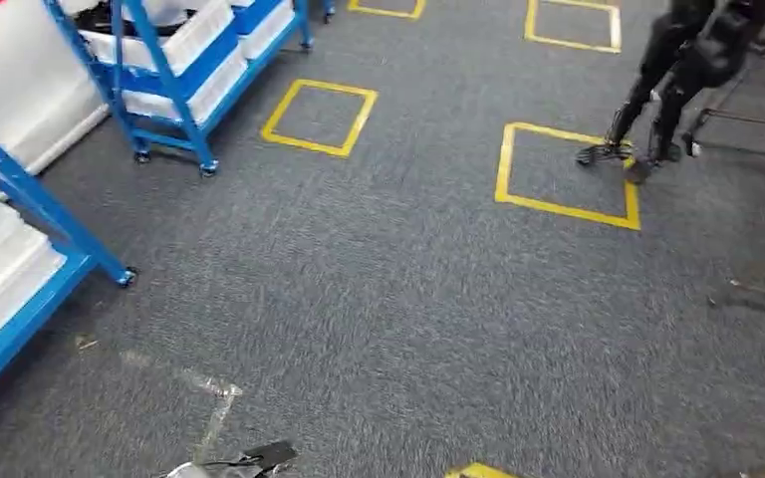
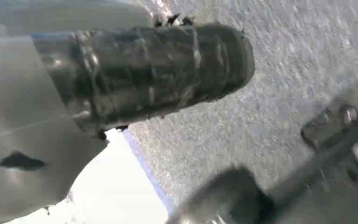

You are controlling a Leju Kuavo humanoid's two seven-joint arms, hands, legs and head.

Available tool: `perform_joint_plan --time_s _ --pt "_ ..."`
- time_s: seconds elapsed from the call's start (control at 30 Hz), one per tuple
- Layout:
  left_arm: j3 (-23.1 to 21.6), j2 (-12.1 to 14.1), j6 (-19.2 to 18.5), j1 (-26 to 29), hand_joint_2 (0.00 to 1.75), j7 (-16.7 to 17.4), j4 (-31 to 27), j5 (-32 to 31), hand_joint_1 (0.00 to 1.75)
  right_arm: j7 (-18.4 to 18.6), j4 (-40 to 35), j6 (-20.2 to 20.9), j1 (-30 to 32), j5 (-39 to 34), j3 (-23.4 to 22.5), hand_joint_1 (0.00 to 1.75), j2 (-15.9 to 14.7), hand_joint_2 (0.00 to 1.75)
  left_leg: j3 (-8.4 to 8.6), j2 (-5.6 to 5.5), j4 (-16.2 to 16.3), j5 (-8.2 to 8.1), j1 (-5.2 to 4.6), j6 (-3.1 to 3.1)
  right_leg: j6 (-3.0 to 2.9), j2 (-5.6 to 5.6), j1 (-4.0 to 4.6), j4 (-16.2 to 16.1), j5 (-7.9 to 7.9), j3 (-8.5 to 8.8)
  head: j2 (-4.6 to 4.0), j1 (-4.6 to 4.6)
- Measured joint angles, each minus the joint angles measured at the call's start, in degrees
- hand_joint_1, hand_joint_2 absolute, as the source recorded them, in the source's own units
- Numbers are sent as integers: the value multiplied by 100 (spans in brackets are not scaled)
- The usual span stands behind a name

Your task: Take the parts from the cabinet and place them on the table.

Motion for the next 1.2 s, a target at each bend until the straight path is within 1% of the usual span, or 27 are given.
perform_joint_plan --time_s 0.03,0.07,0.13,0.17,0.2,0.23,0.33,0.37,0.4,0.43,0.5,0.53,0.57,0.6,0.63,0.67,0.7,0.73,0.87,0.9,0.93,0.97,1.03,1.07,1.1,1.17,1.2 --pt "0 -2 -22 -16 0 11 0 -18 0 2 0 9 -1 -4 0 0 0 0 4 -82 8 -7 0 10 6 11 2 212 -1 -142 0 -4" --pt "0 -7 -46 -20 0 33 0 -44 0 0 0 24 -4 -26 0 0 0 0 12 -173 16 -9 2 8 13 14 -1 175 118 -163 0 9" --pt "0 -18 -88 -27 0 70 0 -68 0 9 2 42 -9 -81 0 0 0 0 21 -376 71 -35 24 -16 26 70 -45 -526 657 66 0 7" --pt "0 -33 -101 -38 0 90 0 -104 0 9 2 46 -3 -107 0 0 0 0 15 -465 120 -62 31 -46 42 229 -86 -1013 944 243 0 4" --pt "0 -33 -105 -57 0 98 0 -127 0 7 4 55 4 -133 0 0 0 0 -30 -538 177 -90 18 -87 42 555 -127 -1212 896 296 0 15" --pt "0 -35 -114 -96 0 118 0 -147 0 9 4 59 -9 -149 0 0 7 0 -98 -610 253 -107 16 -119 -9 581 -138 -1282 882 300 0 -2" --pt "0 -37 -101 -131 0 162 0 -160 0 20 4 105 -19 -155 0 0 15 0 -121 -796 176 -55 42 -222 -130 378 -88 -1293 889 375 0 18" --pt "-2 -48 -64 -119 0 175 0 -131 0 35 4 140 -28 -127 0 0 24 0 -161 -633 224 -79 43 -236 -182 295 -127 -1341 915 388 0 9" --pt "-2 -63 -26 -120 0 162 0 -89 0 66 4 173 -25 -85 0 0 20 0 -208 -311 364 -165 1 -270 -198 246 -119 -1354 922 417 0 -22" --pt "-2 -72 11 -124 0 142 0 -13 0 111 4 208 -23 -42 0 0 22 0 -364 -112 689 -343 17 -305 -230 172 -106 -1366 911 434 0 -59" --pt "-2 -94 92 -117 0 79 0 105 0 135 4 223 -18 54 7 0 26 0 -795 14 1538 -697 42 -342 -257 10 -78 -1364 890 446 0 -61" --pt "0 -101 116 -96 0 70 0 181 0 140 7 208 -17 109 24 0 26 0 -956 25 1831 -770 45 -349 -262 -71 -76 -1364 871 453 0 -61" --pt "0 -101 118 -47 0 68 0 279 0 129 7 180 -18 140 48 0 26 0 -999 33 1881 -711 48 -352 -259 -148 -73 -1364 851 469 0 -61" --pt "0 -96 120 0 0 68 0 328 0 114 7 162 -17 142 50 0 26 0 -899 46 1667 -547 49 -340 -257 -210 -71 -1364 829 491 0 -63" --pt "-2 -83 112 50 0 79 0 380 0 96 7 140 -15 140 50 0 22 0 -668 76 1229 -295 47 -314 -252 -280 -68 -1364 800 530 0 -61" --pt "0 -64 105 83 0 79 0 393 0 87 7 114 -15 136 50 0 20 0 -392 189 707 -48 32 -273 -238 -339 -63 -1365 767 575 0 -65" --pt "-2 -57 92 96 0 79 0 418 0 85 7 96 -14 131 50 0 20 0 -195 446 270 19 -7 -229 -221 -405 -55 -1369 734 619 0 -61" --pt "0 -57 85 94 0 81 0 424 0 83 11 92 -21 127 50 0 17 0 -123 588 237 -48 -98 -173 -184 -466 -3 -1380 709 629 -2 -57" --pt "-2 -26 72 127 0 81 0 428 0 79 17 90 -22 103 50 0 0 0 -115 279 130 -21 -73 -76 -77 -701 32 -1477 657 760 0 -59" --pt "-2 -26 72 159 0 75 0 413 0 70 20 92 -19 63 50 0 -15 0 -29 205 59 2 -16 -56 -48 -479 -19 -1400 582 757 0 -41" --pt "0 -26 72 165 0 57 0 384 0 55 17 94 -23 11 50 0 -15 0 3 159 30 -1 -7 -31 -47 -268 -4 -1213 467 663 0 -6" --pt "-2 -26 70 158 0 26 0 273 0 17 17 103 -44 -101 52 0 -15 0 8 104 32 0 -10 -8 -56 -88 -2 -704 219 402 0 15" --pt "-2 -24 0 134 0 -11 0 21 0 70 17 151 -140 -274 50 0 -11 0 7 -42 41 -20 -30 23 -54 -4 -1 127 -48 -68 0 15" --pt "-2 -24 -65 99 0 -11 0 -106 0 170 17 214 -221 -397 50 0 9 0 7 -138 51 -21 -31 24 -51 7 -1 280 -4 -195 0 17" --pt "-11 -28 -150 46 0 -2 0 -230 0 291 20 287 -326 -512 50 0 20 0 9 -234 71 -23 -28 21 -48 21 -6 159 184 -189 0 15" --pt "-137 -74 -338 -157 0 65 0 -463 0 628 20 487 -603 -797 48 0 20 0 2 -463 160 -51 1 -19 -42 161 -44 -779 878 122 0 20" --pt "-190 -85 -409 -241 0 114 0 -538 0 763 20 571 -771 -912 41 0 20 0 -21 -543 210 -76 13 -56 -42 386 -80 -1162 1004 240 0 26"
